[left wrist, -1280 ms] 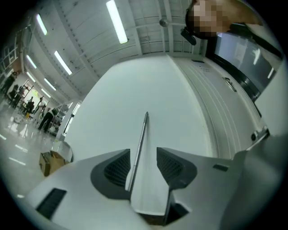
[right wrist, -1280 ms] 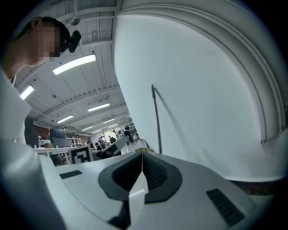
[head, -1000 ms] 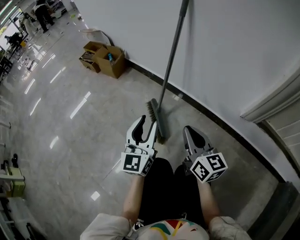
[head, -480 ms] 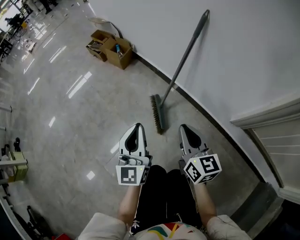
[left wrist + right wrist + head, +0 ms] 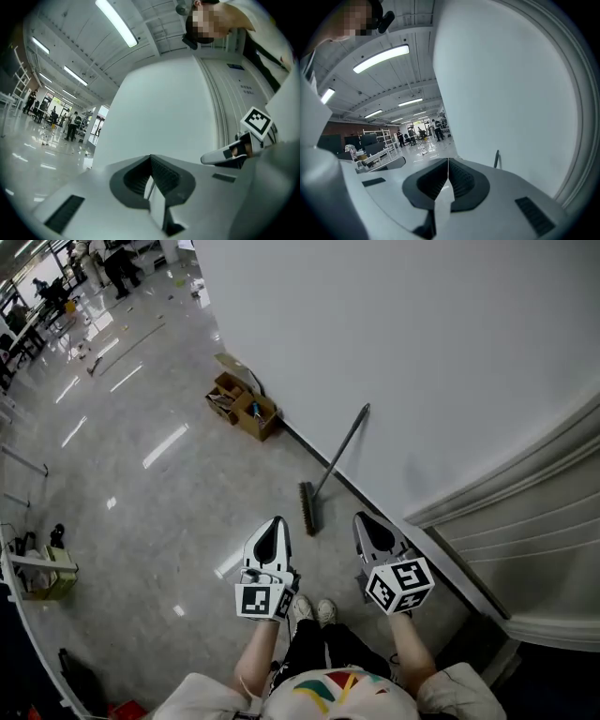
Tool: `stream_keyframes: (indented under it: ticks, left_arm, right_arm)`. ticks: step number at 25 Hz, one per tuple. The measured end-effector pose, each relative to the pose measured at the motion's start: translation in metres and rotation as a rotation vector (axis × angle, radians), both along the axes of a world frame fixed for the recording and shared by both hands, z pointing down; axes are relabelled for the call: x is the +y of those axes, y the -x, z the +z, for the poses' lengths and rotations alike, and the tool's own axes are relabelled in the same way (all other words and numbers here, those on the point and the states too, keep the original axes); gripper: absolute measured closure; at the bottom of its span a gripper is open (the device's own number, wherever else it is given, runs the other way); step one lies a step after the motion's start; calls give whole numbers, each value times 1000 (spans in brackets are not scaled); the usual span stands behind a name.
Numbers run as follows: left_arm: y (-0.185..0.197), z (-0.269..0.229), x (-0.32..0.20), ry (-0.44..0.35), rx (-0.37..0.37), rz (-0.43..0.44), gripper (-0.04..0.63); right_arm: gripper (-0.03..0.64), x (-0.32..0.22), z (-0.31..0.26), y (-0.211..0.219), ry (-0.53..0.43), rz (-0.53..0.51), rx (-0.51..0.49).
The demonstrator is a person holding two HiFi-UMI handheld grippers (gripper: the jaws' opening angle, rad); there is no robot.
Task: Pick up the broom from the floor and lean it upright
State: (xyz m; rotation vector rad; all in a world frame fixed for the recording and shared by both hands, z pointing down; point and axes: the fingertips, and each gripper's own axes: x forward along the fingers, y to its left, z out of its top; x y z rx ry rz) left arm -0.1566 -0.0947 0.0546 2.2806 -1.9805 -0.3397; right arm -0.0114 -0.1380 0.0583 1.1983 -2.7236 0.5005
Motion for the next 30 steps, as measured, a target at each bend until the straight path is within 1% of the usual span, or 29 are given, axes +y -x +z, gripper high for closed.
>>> stream_keyframes:
  ticks: [3,6,10,13,17,22,26,30]
  left_arm:
    - [-10,-45,37,28,-53,-14,551]
    - [-22,-69,65,40,-95,-12,551]
    - [-43,-69,76,46,-151,-5,551]
    - [-51,-55,84,59,-163,-10,551]
    - [-47,-46,91,66,-134,-32,551]
    - [-38,-64,77,22,-157,-45,551]
    - [-39,-69,69,18,-215,-26,551]
    - [-27,-70,65,28,-205,-54,551]
  right_arm:
    - [603,37,-60,-23,-55,-1,18]
    - [603,63,-83,-45,-78,4,6]
    - [603,68,-75,-57,-79,-14,-3]
    - [603,75,-60,-52,-63,-31,-16]
    - [603,87,-57,-37,-59,-70,-9]
    - [603,79,-61,-25,-82,-84,-11]
    - [603,71,-58,-18,-79,-84,-25]
    - [603,69,-61,-12,-76,-93,-31]
